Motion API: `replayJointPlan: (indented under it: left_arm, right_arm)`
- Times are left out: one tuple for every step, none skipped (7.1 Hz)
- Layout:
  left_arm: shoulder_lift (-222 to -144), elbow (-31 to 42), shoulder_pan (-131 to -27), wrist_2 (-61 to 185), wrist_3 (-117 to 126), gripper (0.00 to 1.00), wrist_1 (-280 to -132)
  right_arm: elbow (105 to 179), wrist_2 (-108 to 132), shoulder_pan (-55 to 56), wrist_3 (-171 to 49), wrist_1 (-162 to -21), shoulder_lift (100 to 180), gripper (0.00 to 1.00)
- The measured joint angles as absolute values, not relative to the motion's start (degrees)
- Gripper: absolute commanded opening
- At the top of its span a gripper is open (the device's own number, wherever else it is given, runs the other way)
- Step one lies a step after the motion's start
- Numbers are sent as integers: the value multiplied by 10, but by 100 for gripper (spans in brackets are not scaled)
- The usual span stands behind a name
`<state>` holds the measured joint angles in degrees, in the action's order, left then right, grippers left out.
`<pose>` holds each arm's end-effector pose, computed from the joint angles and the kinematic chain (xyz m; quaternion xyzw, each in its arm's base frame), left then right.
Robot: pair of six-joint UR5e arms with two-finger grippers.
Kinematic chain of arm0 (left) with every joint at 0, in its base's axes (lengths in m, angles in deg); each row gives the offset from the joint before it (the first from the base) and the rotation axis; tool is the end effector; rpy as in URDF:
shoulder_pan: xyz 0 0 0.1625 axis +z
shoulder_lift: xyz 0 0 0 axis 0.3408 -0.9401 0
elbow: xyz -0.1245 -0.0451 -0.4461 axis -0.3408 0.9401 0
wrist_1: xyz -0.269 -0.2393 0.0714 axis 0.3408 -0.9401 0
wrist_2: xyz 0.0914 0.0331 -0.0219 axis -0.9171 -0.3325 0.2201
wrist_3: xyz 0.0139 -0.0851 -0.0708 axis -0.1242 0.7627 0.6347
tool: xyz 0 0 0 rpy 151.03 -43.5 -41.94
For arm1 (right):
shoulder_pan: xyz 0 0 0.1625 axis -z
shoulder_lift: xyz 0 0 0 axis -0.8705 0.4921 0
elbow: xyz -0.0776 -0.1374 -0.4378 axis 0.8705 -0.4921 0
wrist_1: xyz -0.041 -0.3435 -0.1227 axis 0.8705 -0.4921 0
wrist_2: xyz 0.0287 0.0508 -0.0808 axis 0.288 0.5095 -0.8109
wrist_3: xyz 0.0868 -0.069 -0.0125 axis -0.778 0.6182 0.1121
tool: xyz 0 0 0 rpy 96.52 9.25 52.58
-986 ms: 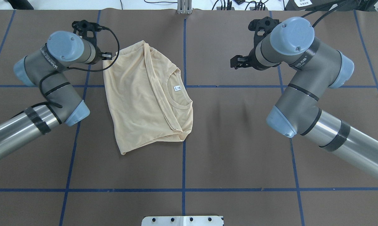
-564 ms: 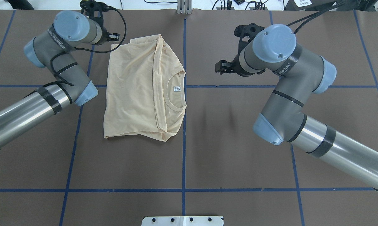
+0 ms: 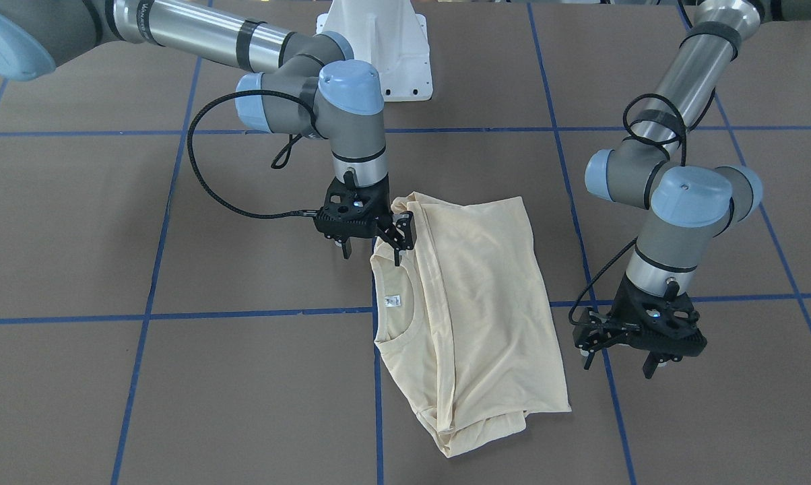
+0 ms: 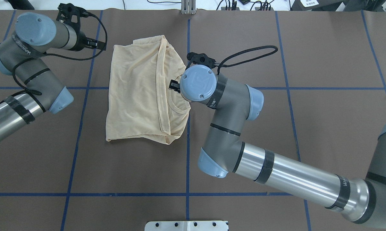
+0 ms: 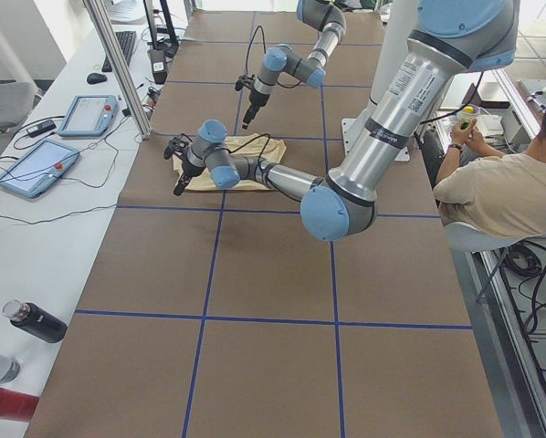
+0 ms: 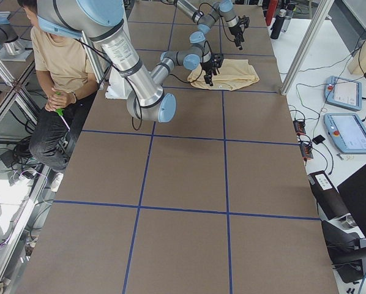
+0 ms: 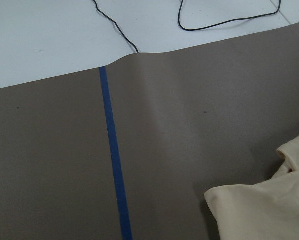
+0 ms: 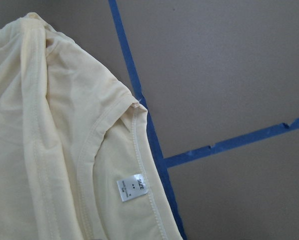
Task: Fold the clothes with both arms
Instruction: 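Lower the right gripper to the shirt's other side edge near the collar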
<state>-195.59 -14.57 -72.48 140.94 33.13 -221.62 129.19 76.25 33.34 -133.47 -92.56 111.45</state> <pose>0.3525 -0.6465 0.4597 0.2997 0.3614 -0.0057 0.8829 -0.6178 -0.4731 0.2480 0.1260 -0.4121 0.2131 0.8769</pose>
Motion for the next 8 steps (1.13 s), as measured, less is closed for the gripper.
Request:
replayJointPlan:
  left_arm:
    - [-1956, -145, -725, 1410, 332, 100, -2216]
    - [-1955, -145, -724, 1410, 332, 100, -2216]
    - [-1955, -145, -724, 1410, 333, 100, -2216]
    - [-1955, -145, -724, 1410, 333, 100, -2216]
    - [-1955, -144, -724, 1410, 333, 100, -2216]
    - [-1955, -144, -724, 1410, 333, 100, -2216]
    - [-1955, -145, -724, 1410, 333, 100, -2216]
    - [-1955, -144, -724, 1409, 333, 100, -2216]
  right_arm:
    - [1282, 749, 343, -1341, -925, 1113, 61]
    - [1275, 739, 351, -1343, -921, 1112, 61]
    - [1267, 729, 357, -1342, -915, 1112, 55]
    - [1262, 723, 362, -1341, -913, 1112, 48]
    - [1259, 719, 367, -1340, -912, 1113, 37]
    - [1259, 718, 370, -1338, -912, 1113, 0]
    - [1259, 717, 372, -1337, -913, 1113, 0]
    - [1261, 718, 373, -1334, -912, 1113, 0]
